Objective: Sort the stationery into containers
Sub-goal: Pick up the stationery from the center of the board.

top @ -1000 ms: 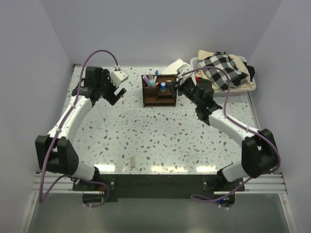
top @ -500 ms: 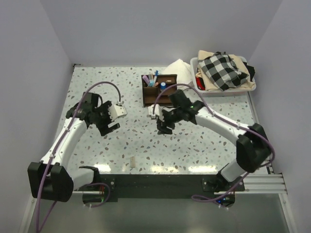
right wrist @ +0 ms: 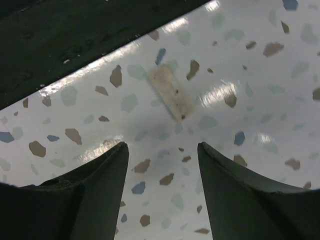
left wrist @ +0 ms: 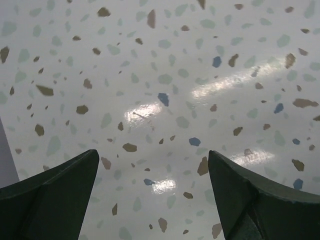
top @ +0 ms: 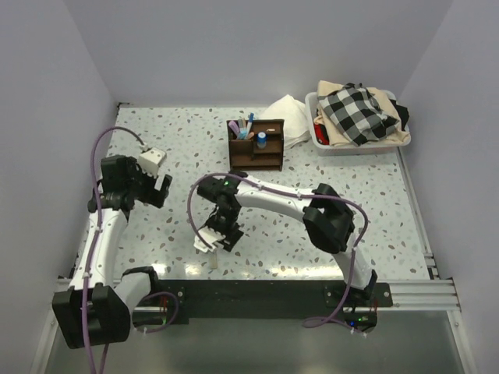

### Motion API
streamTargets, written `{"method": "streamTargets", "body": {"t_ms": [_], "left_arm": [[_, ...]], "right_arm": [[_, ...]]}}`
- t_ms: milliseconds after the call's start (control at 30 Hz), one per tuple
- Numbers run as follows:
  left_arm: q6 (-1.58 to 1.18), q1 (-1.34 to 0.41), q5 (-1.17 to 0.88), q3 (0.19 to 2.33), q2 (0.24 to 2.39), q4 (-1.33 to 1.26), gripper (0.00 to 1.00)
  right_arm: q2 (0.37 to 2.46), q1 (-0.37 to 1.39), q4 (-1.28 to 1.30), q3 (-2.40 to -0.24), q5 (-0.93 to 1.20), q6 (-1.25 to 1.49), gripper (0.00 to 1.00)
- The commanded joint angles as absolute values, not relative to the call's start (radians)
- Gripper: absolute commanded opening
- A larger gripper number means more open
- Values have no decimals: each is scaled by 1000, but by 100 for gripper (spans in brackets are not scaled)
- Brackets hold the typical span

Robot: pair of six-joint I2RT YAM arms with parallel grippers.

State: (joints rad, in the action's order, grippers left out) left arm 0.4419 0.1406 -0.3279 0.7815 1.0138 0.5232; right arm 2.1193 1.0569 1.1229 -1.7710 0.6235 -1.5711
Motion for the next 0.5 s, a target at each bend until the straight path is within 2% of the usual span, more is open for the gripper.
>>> {"method": "streamTargets", "body": {"t_ms": [0,467], "left_arm": [[180,257,-198,742,1002,374,96],[198,281,-213,750,988,407,97]], "right_arm": [[2148,1100,1224,-1819,614,-1773,61],[2301,1132,1250,-1996,571,-1879,52]]}}
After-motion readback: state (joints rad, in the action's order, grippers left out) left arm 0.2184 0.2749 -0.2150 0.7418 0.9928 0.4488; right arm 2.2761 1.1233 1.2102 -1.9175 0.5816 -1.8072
